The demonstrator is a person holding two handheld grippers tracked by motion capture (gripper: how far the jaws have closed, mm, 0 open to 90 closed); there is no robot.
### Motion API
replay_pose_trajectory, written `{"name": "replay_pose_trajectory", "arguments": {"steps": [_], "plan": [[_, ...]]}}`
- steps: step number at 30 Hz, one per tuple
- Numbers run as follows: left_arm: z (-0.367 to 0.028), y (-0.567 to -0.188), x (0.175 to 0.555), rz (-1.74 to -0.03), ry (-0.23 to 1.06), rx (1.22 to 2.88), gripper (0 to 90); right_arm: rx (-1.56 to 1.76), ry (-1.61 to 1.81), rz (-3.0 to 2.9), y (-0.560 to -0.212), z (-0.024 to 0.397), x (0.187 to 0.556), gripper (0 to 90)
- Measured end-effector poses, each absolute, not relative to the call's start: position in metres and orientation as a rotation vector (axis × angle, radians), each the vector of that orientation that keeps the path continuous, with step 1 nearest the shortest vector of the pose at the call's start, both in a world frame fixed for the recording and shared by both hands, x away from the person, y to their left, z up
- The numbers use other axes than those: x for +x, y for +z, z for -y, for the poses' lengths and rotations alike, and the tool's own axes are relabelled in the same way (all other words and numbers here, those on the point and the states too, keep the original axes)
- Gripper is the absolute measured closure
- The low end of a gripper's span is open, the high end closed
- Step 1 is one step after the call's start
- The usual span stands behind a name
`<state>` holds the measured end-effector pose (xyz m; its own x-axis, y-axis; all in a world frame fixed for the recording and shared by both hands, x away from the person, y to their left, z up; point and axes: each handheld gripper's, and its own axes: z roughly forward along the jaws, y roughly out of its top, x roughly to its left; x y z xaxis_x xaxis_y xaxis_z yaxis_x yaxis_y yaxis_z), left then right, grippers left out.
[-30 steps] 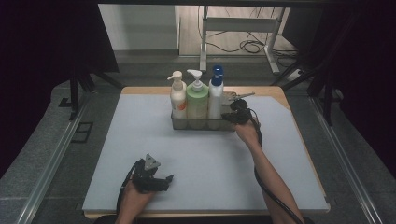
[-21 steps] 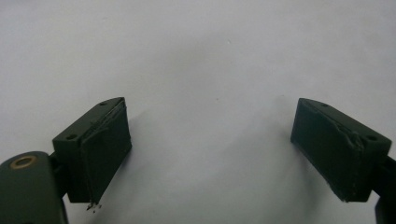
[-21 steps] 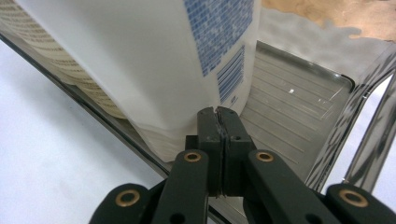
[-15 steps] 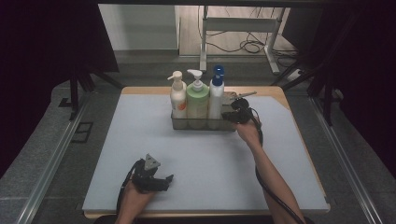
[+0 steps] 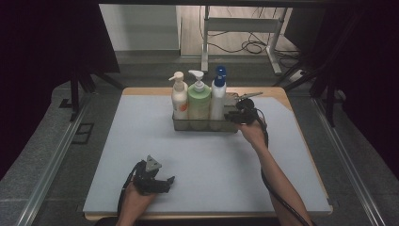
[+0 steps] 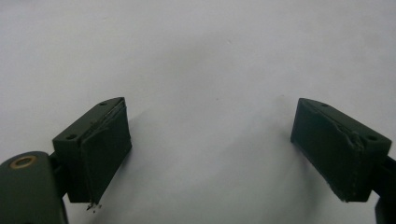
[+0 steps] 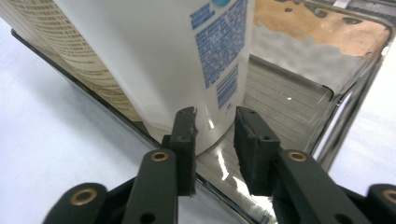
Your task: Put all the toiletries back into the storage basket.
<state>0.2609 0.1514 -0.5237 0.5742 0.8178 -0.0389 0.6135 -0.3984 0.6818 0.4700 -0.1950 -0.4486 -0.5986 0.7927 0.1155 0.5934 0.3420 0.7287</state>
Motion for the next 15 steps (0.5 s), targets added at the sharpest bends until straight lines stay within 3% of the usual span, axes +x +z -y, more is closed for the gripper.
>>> {"name": "replay_pose_trajectory", "arguments": {"steps": [15], "plan": [[-0.151, -0.524, 0.261, -1.138, 0.399, 2.142, 11.7, 1.185, 1.146, -2.325, -0.432, 0.204, 0.452, 37.6]]}}
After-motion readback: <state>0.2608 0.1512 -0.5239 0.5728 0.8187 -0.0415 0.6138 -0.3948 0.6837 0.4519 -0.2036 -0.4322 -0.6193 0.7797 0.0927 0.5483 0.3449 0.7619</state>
